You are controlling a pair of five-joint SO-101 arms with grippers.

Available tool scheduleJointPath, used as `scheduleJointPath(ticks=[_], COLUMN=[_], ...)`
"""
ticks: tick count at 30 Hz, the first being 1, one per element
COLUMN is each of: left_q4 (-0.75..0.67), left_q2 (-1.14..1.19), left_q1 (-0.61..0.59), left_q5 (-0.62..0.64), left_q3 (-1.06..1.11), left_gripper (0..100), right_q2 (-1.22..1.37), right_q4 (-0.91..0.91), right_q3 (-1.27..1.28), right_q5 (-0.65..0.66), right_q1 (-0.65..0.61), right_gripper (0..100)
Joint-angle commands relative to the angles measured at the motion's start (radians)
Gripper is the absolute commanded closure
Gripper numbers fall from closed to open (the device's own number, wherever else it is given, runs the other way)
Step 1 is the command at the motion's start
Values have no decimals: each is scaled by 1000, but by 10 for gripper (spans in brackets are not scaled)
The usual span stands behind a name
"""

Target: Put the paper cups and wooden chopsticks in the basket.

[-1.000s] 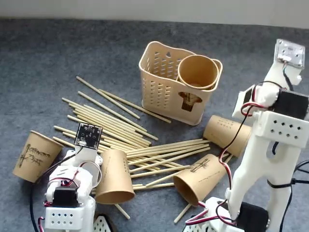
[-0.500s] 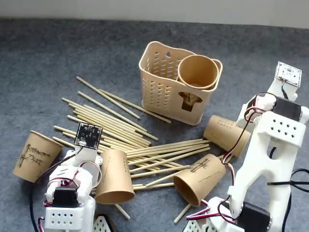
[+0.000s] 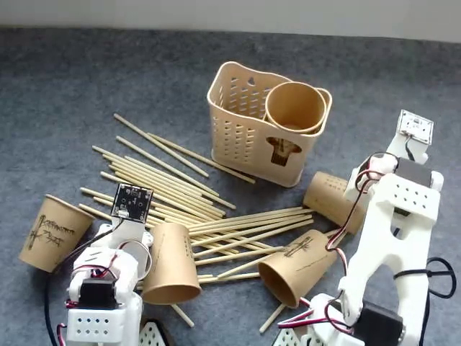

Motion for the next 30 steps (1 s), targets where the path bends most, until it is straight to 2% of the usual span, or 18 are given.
scheduleJointPath(ticks=[1,9,13,30], left_q4=[2,2,2,2], left_q2=[-2,-2,-2,-2], left_q1=[10,10,10,10], left_q5=[2,2,2,2], left_q3=[19,19,19,19], left_gripper=[993,993,993,993], right_q2=[-7,-16,-18,-19], right_q4=[-31,-24,30,278], right_q3=[-2,-2,-7,-251], right_q5=[-2,0,84,155], right_q1=[5,5,5,-21], right_gripper=[889,949,992,993])
